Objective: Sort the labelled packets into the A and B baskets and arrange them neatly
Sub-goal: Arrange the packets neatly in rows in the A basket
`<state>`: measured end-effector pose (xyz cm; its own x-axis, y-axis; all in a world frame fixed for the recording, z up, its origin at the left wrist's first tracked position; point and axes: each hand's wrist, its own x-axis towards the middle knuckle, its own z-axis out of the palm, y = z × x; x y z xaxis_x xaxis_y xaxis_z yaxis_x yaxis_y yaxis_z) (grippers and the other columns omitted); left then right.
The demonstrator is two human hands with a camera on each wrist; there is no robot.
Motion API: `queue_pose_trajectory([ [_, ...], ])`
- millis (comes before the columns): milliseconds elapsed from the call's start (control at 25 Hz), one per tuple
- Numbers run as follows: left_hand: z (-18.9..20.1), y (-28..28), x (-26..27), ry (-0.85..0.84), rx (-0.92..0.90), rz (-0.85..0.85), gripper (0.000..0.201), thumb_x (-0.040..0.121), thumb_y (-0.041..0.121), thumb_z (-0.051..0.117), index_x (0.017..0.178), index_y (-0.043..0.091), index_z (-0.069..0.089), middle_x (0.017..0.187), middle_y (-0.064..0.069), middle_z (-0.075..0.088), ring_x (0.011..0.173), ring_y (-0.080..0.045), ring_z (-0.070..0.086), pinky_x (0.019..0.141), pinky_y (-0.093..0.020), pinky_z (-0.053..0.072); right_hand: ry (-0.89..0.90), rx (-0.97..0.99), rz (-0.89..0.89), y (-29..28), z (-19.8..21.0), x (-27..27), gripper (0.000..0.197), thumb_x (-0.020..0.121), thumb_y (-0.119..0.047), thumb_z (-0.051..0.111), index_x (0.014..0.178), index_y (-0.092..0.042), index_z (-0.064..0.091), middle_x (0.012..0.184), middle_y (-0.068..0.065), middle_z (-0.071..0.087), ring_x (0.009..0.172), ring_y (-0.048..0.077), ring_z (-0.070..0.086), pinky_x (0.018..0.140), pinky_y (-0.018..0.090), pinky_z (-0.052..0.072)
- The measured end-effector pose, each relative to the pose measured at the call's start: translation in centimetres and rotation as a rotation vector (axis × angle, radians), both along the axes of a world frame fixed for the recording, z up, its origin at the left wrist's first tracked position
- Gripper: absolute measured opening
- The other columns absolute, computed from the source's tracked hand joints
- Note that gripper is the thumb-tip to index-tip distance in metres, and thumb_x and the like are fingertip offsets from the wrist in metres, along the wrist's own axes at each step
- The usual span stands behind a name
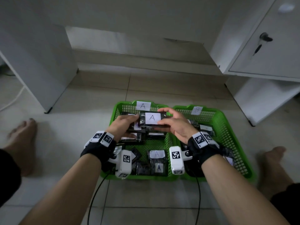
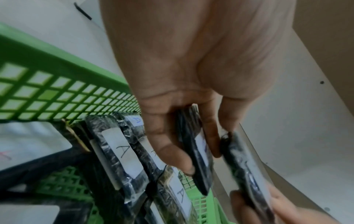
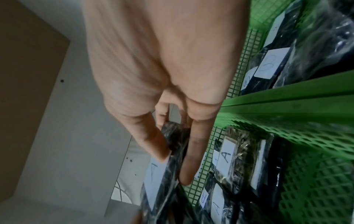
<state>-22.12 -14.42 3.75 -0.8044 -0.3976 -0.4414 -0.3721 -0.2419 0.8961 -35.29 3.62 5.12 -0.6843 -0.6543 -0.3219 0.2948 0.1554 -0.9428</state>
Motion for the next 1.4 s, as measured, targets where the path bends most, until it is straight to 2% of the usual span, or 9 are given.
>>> queue_pose_trajectory([
  [120,-0.1,0.2,0.3,0.028,-0.032,-0.066,0.033,0.086,0.032,0.072,0.102,0.003,0.069,0.096,-0.012,0.067,0.083,-0.025,0.067,0.061,-0.034,0.058,0.091,0.090,0.073,0.1,-0.4,-0.1,0.051,0.072,0.002,0.083,0.114,-0.024,0.072,0.121,0.020,0.066,0.108,0.040,0.069,0.097,0.058,0.054],
  [240,-0.4,0.0,0.6,0.047,0.024,-0.036,0.026,0.089,0.023,0.068,0.105,0.003,0.067,0.101,-0.013,0.069,0.090,-0.025,0.069,0.074,-0.041,0.061,0.174,0.142,0.152,0.0,-0.3,0.0,0.061,0.073,-0.006,0.079,0.127,-0.028,0.064,0.124,0.017,0.062,0.108,0.035,0.068,0.096,0.057,0.055],
  [400,-0.6,-1.6,1.5,0.144,0.293,0.058,0.035,0.094,0.029,0.055,0.121,0.007,0.053,0.110,-0.016,0.069,0.103,-0.034,0.067,0.090,-0.050,0.054,0.275,0.271,0.109,-0.4,-0.2,0.3,0.040,0.084,0.008,0.060,0.121,-0.010,0.062,0.119,0.018,0.064,0.099,0.032,0.072,0.083,0.048,0.062],
  [520,-0.3,-3.3,2.2,0.155,0.307,0.118,0.043,0.090,0.033,0.051,0.124,0.005,0.052,0.113,-0.018,0.065,0.108,-0.037,0.064,0.092,-0.053,0.054,0.539,0.590,0.388,-0.7,-0.5,0.8,0.030,0.084,0.006,0.069,0.110,-0.009,0.071,0.109,0.009,0.072,0.096,0.023,0.072,0.081,0.037,0.063],
  [680,0.2,-4.7,3.0,0.128,0.198,0.177,0.029,0.086,0.032,0.050,0.105,0.011,0.055,0.108,-0.015,0.061,0.101,-0.030,0.064,0.093,-0.054,0.053,0.763,0.961,0.746,-1.2,-2.7,3.5,0.021,0.080,-0.005,0.081,0.100,-0.009,0.076,0.101,0.004,0.075,0.089,0.019,0.070,0.082,0.034,0.060],
  [960,-0.3,-5.1,3.5,0.052,0.129,0.192,0.036,0.081,0.031,0.057,0.109,0.009,0.058,0.105,-0.015,0.065,0.092,-0.029,0.070,0.086,-0.048,0.057,0.910,1.065,1.079,-2.1,-4.1,5.5,0.029,0.071,-0.022,0.090,0.095,-0.011,0.077,0.095,0.004,0.076,0.088,0.024,0.072,0.084,0.041,0.061],
  [1160,-1.1,-5.1,3.6,0.082,0.109,0.206,0.023,0.087,0.023,0.061,0.103,0.006,0.060,0.106,-0.017,0.062,0.102,-0.033,0.068,0.084,-0.044,0.059,0.875,0.887,0.790,-2.9,-2.7,5.3,0.024,0.077,-0.011,0.081,0.099,-0.012,0.072,0.097,0.002,0.070,0.087,0.019,0.068,0.071,0.030,0.057],
  [1280,-0.9,-5.3,3.5,0.103,0.057,0.191,0.030,0.086,0.018,0.067,0.108,-0.001,0.064,0.108,-0.020,0.063,0.102,-0.033,0.066,0.087,-0.044,0.058,1.020,0.496,0.340,-3.9,-1.5,4.4,0.047,0.073,-0.022,0.084,0.110,-0.013,0.058,0.109,0.000,0.059,0.098,0.016,0.059,0.087,0.026,0.053],
  [1400,-0.8,-4.5,3.1,0.123,-0.026,0.136,0.022,0.087,0.014,0.068,0.099,-0.004,0.064,0.093,-0.014,0.066,0.085,-0.023,0.068,0.083,-0.037,0.060,1.132,0.296,0.251,-5.6,-0.6,3.8,0.088,0.066,-0.042,0.090,0.139,-0.015,0.048,0.137,0.001,0.054,0.123,0.014,0.051,0.109,0.027,0.040],
])
